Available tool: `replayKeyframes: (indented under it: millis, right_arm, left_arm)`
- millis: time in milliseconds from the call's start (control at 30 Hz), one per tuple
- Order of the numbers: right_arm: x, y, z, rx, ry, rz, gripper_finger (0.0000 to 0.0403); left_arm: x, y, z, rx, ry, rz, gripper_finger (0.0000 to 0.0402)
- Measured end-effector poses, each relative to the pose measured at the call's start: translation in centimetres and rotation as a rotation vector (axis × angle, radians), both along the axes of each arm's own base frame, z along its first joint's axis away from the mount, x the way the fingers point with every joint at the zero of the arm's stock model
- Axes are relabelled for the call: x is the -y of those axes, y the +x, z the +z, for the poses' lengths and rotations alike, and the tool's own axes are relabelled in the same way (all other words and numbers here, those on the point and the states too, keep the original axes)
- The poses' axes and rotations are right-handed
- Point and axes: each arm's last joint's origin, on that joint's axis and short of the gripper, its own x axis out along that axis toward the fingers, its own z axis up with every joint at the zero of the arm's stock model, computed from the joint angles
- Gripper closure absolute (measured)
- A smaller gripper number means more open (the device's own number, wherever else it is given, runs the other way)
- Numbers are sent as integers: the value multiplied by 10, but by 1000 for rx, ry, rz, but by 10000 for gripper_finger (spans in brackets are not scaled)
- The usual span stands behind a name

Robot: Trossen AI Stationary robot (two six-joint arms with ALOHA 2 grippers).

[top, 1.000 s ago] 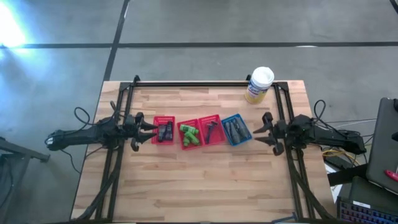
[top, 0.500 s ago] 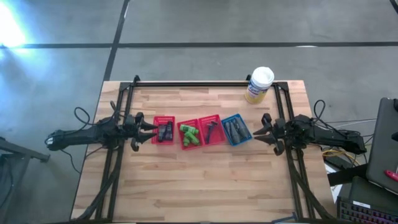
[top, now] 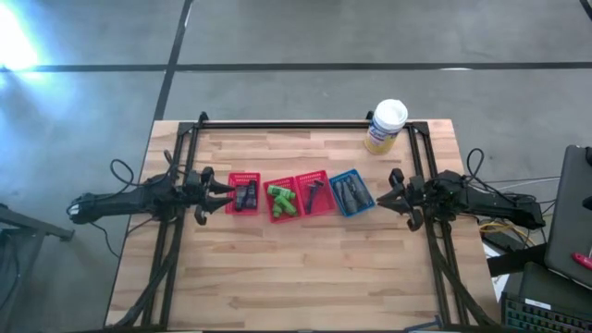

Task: Pick & Place Travel size toiletries
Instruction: Return to Home Position

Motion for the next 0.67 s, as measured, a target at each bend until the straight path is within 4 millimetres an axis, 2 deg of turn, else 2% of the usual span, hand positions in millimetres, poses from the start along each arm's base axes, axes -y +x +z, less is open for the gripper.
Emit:
replayKeyframes:
  millis: [667]
  right_arm:
    - [0, 0, 0, 0, -1, -2, 302]
  left_arm:
    - [0, 0, 0, 0, 0, 0, 222]
